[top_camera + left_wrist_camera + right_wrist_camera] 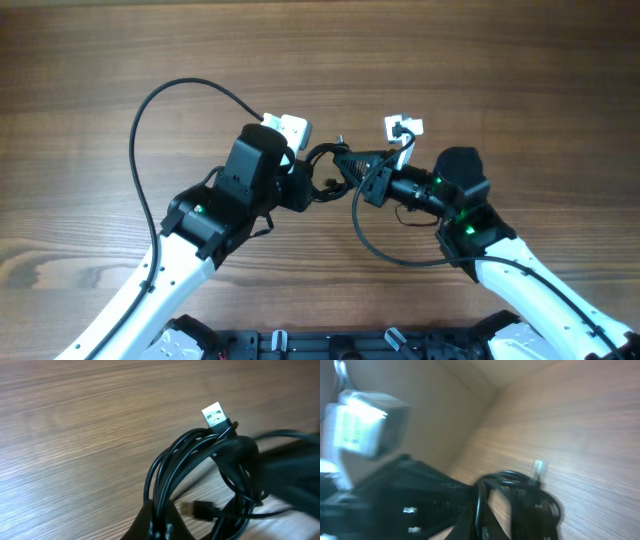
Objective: Untangle cables
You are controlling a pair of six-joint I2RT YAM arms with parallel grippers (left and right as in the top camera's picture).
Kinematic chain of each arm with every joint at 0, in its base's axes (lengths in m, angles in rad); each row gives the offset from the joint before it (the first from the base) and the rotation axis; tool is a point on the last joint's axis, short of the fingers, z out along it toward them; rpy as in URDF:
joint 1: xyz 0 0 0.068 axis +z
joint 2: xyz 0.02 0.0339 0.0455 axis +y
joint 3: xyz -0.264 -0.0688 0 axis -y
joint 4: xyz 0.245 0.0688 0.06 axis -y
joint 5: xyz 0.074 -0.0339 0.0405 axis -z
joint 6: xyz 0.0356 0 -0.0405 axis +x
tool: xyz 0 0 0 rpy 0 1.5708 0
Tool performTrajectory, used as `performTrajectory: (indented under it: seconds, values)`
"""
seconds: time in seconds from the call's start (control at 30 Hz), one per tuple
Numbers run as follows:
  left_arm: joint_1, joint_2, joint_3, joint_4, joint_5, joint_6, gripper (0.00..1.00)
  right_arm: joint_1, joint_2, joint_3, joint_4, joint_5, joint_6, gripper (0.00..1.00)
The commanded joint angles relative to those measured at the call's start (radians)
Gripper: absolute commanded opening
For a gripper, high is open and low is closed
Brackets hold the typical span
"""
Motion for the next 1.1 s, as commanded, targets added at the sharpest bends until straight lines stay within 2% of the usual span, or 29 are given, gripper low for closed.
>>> performTrajectory:
  seconds: [0.0,0.07,0.13,0.23,0.3,0.43,0.53,0.67,0.87,1.07]
  values:
    - [-0.002,-0.003,0.005,-0.033,-0.174,0.034,0.04,-0.084,-0.013,0.011,0.178,-0.127,0.169,0.05]
    - [-0.002,-0.003,0.005,-0.042,-0.156,0.094,0.04,-0.163,-0.013,0.011,0.291,-0.157,0.372,0.05]
    - [-0.002,-0.003,0.005,-0.042,-0.098,0.098,0.04,-0.178,-0.013,0.011,0.296,-0.148,0.417,0.05]
    - [-0.002,-0.003,0.005,-0.045,-0.078,0.098,0.04,-0.177,-0.013,0.011,0.296,-0.147,0.421,0.05]
    - [-0.002,-0.003,0.005,-0.037,-0.078,0.097,0.04,-0.169,-0.013,0.011,0.28,-0.189,0.36,0.05]
    - [-0.002,-0.003,0.005,0.021,0.011,0.097,0.04,-0.096,-0.01,0.011,0.167,-0.182,0.32,0.05]
    - [-0.002,-0.003,0.005,0.031,0.046,0.097,0.04,-0.014,0.008,0.011,0.134,-0.069,0.32,0.05]
    - [-0.002,-0.003,0.005,0.037,0.048,0.093,0.04,0.032,0.048,0.011,-0.025,0.006,0.32,0.05]
    - [-0.002,-0.003,0.005,0.121,0.049,0.063,0.04,0.044,0.058,0.011,-0.068,0.002,0.328,0.05]
    - [-0.003,-0.002,0.005,0.043,0.144,0.125,0.04,0.047,0.058,0.011,-0.043,0.087,0.357,0.05]
